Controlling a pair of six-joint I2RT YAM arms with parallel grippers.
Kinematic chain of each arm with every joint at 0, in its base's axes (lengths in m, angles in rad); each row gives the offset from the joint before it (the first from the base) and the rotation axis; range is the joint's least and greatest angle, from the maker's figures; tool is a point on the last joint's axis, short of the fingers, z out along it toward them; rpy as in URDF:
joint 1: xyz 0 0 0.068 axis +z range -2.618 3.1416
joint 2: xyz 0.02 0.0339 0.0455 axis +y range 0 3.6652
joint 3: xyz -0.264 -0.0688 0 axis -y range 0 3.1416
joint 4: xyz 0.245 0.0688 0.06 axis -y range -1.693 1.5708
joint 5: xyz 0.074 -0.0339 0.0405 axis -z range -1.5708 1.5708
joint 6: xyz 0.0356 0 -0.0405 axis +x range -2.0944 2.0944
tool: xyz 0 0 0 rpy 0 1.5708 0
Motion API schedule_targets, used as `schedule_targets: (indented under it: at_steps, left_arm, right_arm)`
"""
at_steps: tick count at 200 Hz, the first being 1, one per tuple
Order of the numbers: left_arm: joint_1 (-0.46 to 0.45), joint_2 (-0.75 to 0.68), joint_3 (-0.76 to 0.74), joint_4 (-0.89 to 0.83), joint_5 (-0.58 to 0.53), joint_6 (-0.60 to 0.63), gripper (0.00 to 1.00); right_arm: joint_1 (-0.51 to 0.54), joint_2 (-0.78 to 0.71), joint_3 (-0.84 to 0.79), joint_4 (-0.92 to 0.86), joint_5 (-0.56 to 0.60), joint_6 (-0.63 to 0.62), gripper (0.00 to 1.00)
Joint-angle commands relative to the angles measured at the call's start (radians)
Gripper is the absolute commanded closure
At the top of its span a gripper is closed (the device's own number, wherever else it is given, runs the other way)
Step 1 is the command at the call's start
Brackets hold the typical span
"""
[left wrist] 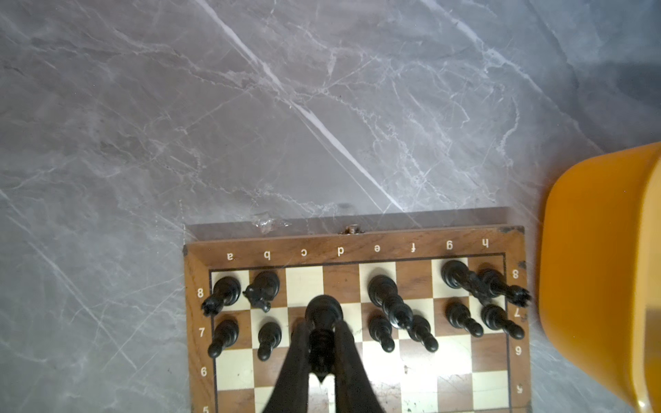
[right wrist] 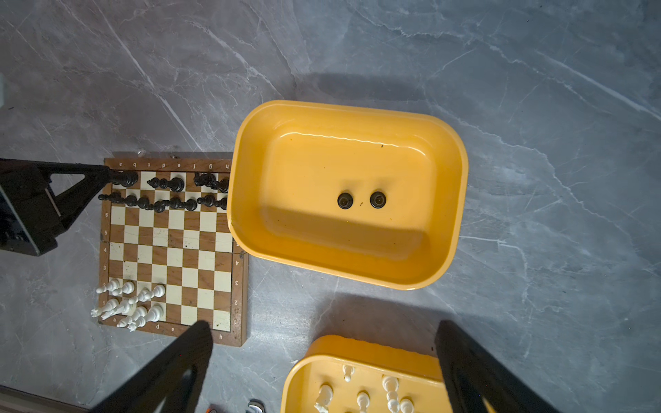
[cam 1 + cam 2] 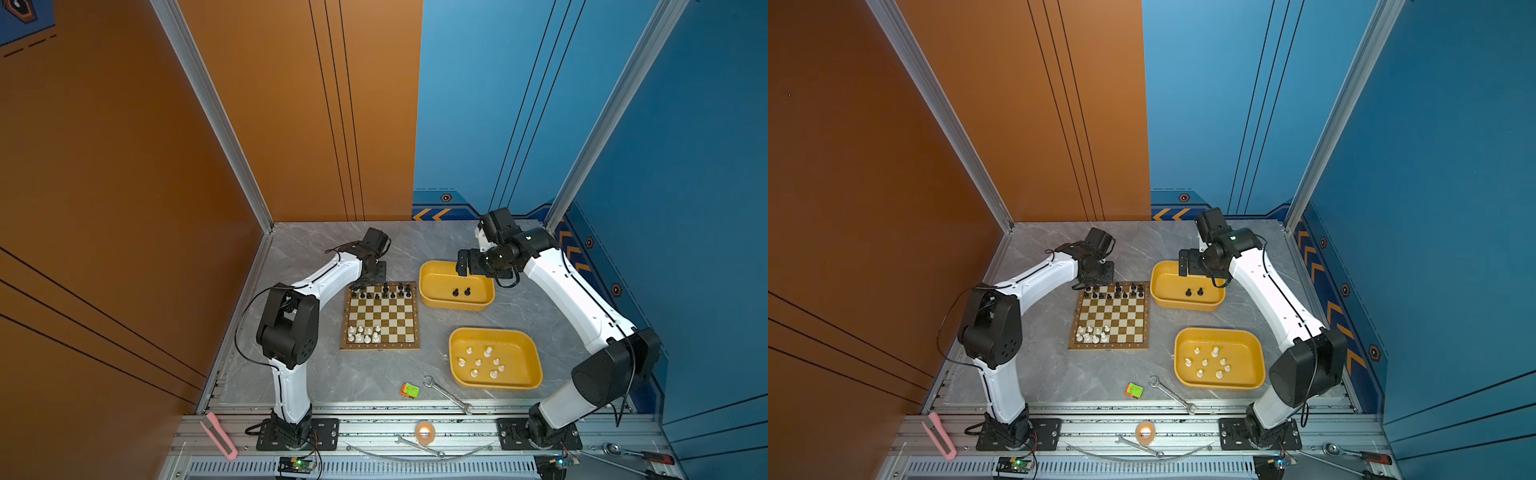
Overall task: Set up the chess pieces on the board
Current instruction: 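Carry the black piece with the left gripper over the board's back rank, then lower the black piece beside the tall piece and open the left gripper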
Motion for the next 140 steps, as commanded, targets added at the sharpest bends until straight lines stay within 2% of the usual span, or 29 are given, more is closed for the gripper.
schedule_targets:
  at_steps: [1,140]
  left_arm:
    - [0.005,0.010,-0.006,0.033,0.039,-0.020,0.91]
    - [-0.027,0.058,-0.056,0.080,0.024,-0.038,0.91]
  right_arm:
    - [0.006,0.014,0.032,-0.028,0.026,0.019,0.00]
    - [-0.005,0.025,0.068,-0.065,0.038,-0.015,0.00]
